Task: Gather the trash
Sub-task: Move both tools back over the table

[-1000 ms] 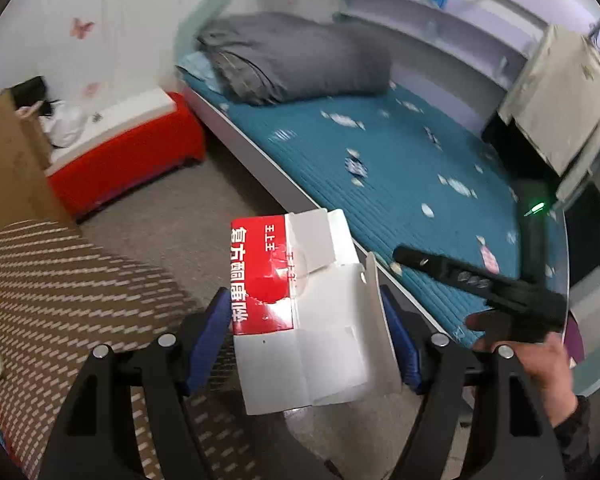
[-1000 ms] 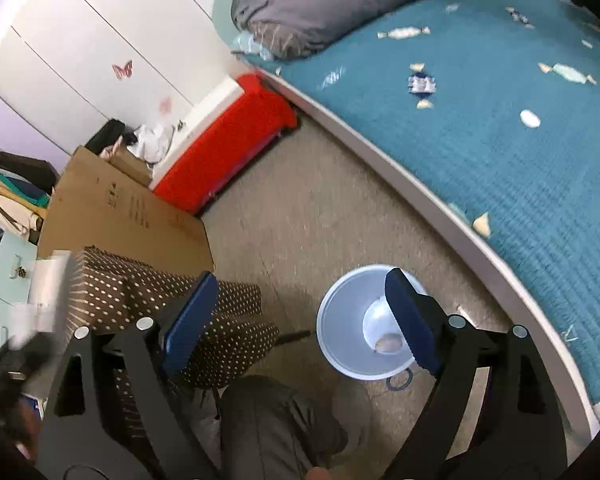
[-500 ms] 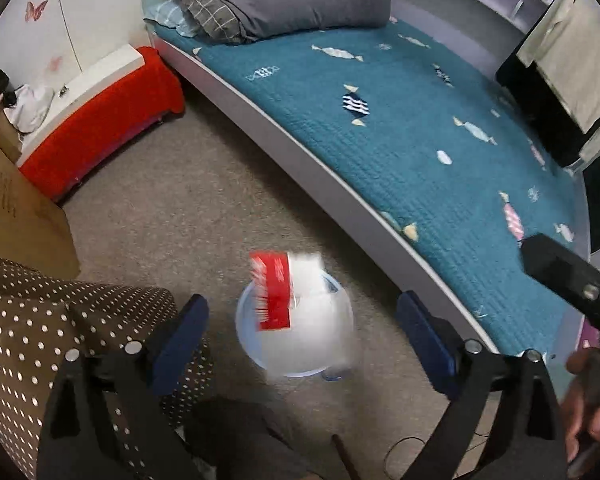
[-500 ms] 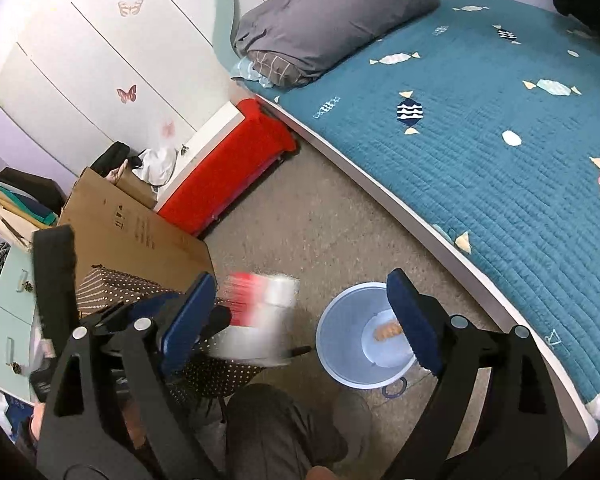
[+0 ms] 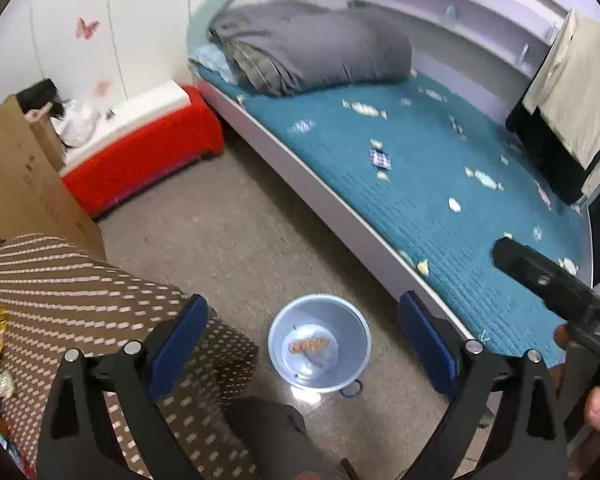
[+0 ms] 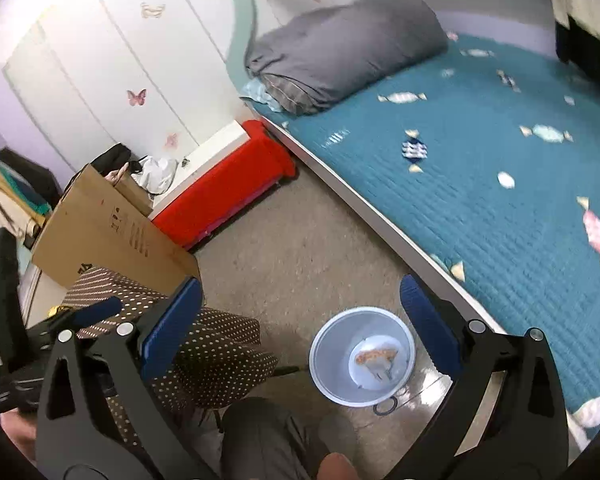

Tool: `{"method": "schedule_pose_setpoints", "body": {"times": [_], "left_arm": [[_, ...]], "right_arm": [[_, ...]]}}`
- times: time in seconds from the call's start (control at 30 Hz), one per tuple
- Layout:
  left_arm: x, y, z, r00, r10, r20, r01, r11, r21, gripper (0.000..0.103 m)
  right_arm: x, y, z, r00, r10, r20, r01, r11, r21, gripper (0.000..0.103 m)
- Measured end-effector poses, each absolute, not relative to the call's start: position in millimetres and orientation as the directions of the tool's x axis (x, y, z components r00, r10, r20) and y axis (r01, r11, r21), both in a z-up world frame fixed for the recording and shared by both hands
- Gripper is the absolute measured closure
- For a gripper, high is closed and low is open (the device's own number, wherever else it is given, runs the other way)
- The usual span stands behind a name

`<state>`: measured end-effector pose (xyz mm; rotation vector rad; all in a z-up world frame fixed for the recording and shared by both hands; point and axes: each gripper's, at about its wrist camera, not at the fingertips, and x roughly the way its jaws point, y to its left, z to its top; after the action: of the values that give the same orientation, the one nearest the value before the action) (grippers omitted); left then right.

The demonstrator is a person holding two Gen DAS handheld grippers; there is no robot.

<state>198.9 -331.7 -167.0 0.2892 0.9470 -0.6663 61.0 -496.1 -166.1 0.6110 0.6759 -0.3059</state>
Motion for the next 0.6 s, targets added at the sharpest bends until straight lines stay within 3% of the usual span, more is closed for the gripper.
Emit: {"method": "schedule_pose_setpoints", "body": {"times": [0.6], "left_arm": [[156,-214,-84,0.628,-0.348,-0.696,0.482,0.876,-0.003,0.009]], "right_arm": [[78,-400,-89,0.808,0.036,-0.588,0.237,0.894,0.381,0.006]]}}
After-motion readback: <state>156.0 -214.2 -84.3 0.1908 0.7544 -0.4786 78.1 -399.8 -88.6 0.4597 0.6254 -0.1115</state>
